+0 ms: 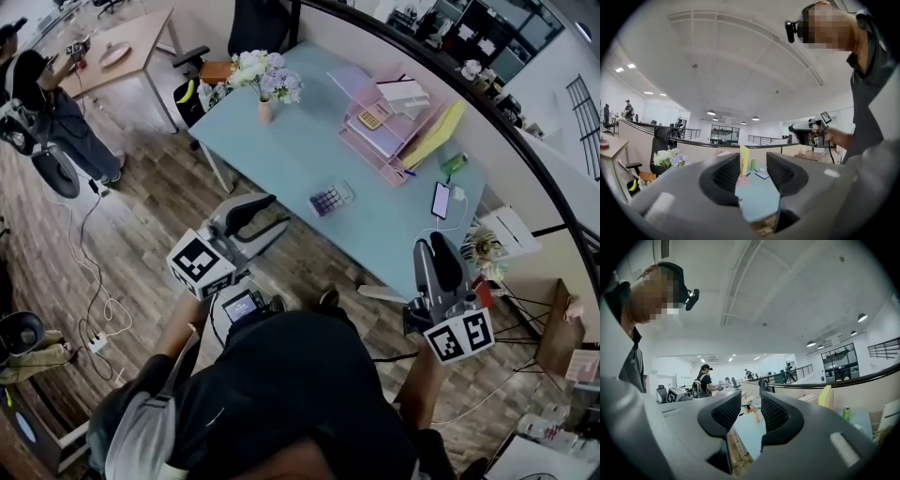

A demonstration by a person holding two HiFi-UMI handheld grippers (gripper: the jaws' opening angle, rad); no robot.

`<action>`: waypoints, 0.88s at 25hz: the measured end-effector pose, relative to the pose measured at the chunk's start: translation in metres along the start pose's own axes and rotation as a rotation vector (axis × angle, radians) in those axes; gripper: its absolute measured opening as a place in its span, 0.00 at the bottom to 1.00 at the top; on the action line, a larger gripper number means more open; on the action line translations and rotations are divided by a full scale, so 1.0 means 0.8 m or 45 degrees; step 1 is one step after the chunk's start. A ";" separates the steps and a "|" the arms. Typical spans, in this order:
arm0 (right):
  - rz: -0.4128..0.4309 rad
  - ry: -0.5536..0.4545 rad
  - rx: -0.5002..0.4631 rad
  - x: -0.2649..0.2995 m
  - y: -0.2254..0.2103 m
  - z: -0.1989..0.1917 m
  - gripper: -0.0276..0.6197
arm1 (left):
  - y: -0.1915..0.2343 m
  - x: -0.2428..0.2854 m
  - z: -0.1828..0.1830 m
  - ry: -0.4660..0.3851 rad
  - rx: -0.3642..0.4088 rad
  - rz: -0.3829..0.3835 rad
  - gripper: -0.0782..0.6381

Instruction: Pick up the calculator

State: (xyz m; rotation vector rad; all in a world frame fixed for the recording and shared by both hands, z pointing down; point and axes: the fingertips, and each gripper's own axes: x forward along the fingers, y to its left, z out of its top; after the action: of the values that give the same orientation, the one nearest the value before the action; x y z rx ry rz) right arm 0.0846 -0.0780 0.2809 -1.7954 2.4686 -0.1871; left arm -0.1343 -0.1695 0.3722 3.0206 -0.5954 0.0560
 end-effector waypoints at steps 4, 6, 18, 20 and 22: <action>0.013 0.005 0.016 0.004 -0.026 -0.005 0.22 | -0.007 0.024 0.002 0.020 -0.020 -0.002 0.43; 0.025 0.013 0.040 0.011 -0.045 -0.013 0.22 | -0.003 0.034 0.001 0.025 0.005 0.018 0.43; 0.236 -0.010 0.087 0.081 -0.109 0.002 0.22 | 0.015 0.076 0.017 0.046 0.047 0.193 0.43; 0.261 -0.008 0.096 0.088 -0.119 0.002 0.22 | 0.014 0.084 0.017 0.059 0.046 0.213 0.43; 0.290 -0.006 0.105 0.095 -0.128 0.001 0.22 | 0.013 0.090 0.020 0.076 0.033 0.240 0.43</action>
State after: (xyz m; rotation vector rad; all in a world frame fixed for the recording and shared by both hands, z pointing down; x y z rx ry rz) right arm 0.1573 -0.1813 0.2955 -1.4679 2.5950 -0.2632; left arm -0.0714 -0.2073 0.3606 2.9652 -0.8776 0.1635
